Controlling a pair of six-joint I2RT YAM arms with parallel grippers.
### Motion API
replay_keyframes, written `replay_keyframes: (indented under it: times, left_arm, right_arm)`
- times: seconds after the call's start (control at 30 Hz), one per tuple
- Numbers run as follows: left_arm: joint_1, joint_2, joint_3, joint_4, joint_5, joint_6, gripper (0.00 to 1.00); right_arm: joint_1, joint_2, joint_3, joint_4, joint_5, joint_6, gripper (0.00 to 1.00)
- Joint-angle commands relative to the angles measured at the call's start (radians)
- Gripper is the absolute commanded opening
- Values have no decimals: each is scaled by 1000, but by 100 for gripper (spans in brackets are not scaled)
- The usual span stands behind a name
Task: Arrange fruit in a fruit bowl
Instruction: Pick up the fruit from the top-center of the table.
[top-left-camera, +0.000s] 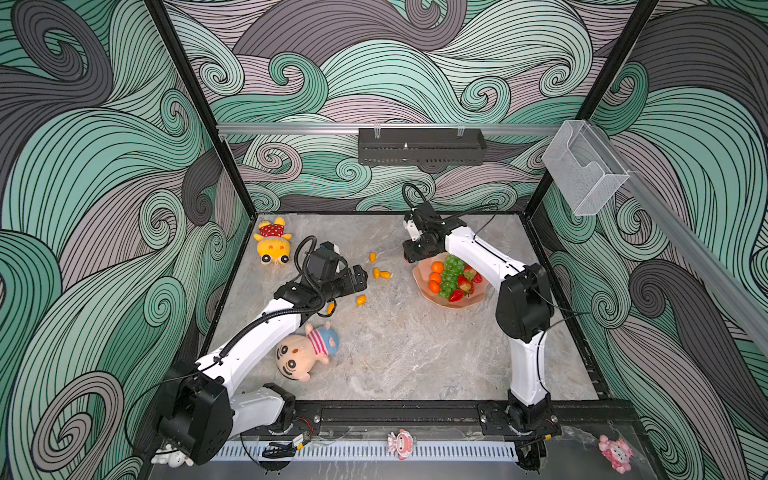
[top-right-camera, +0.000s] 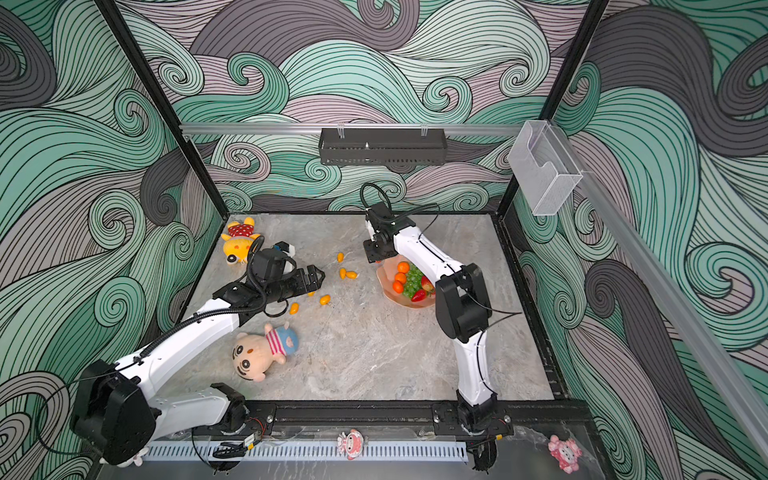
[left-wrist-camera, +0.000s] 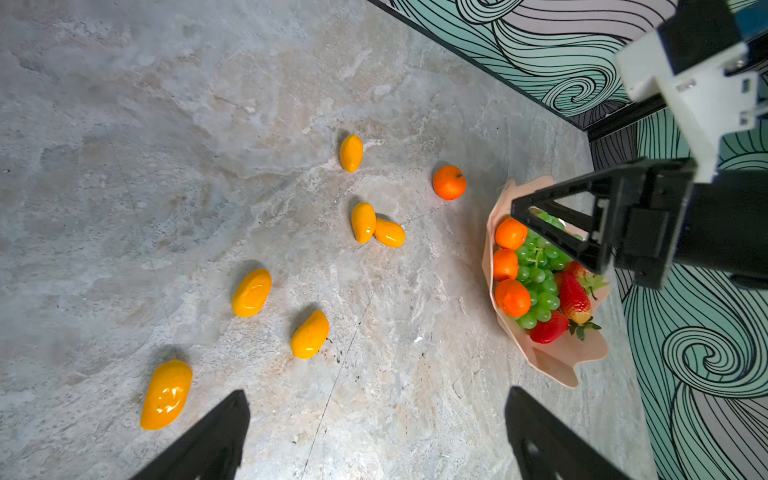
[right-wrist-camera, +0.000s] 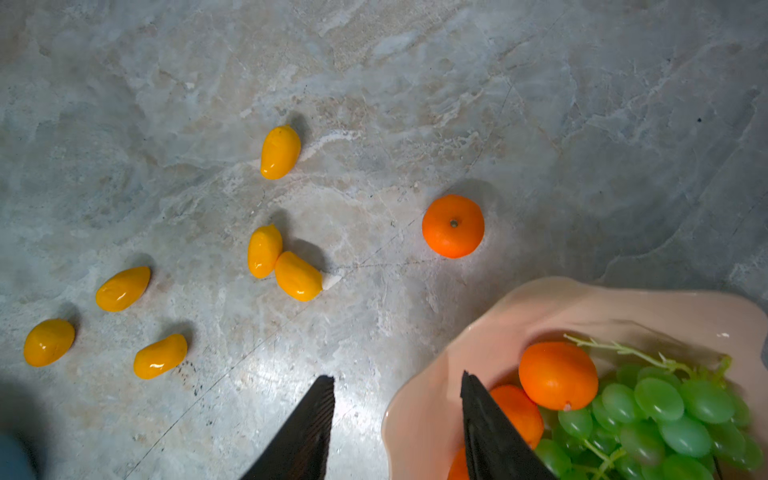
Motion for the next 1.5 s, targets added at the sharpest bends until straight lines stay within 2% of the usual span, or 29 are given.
replay_keyframes:
  times: [0.0,0.3,0.57,0.8,1.47]
  left_arm:
    - [20,29,58,24,34,19,99]
    - [111,134,167,-30,146,58,99]
    - [215,223,230,-67,326,101,98]
    - [254,279,281,-113,450,146,99]
    - [260,292,277,-106,475,147,99]
  right_arm:
    - [2,79,118,-71,39,-21,50]
    - [-2,329,441,-217,120,-69,51]
    - [-15,408,504,-230,207,-79,54]
    - [-30,476,576,-228,179,-85,57]
    - [-40,552,642,-311,81,-54,56]
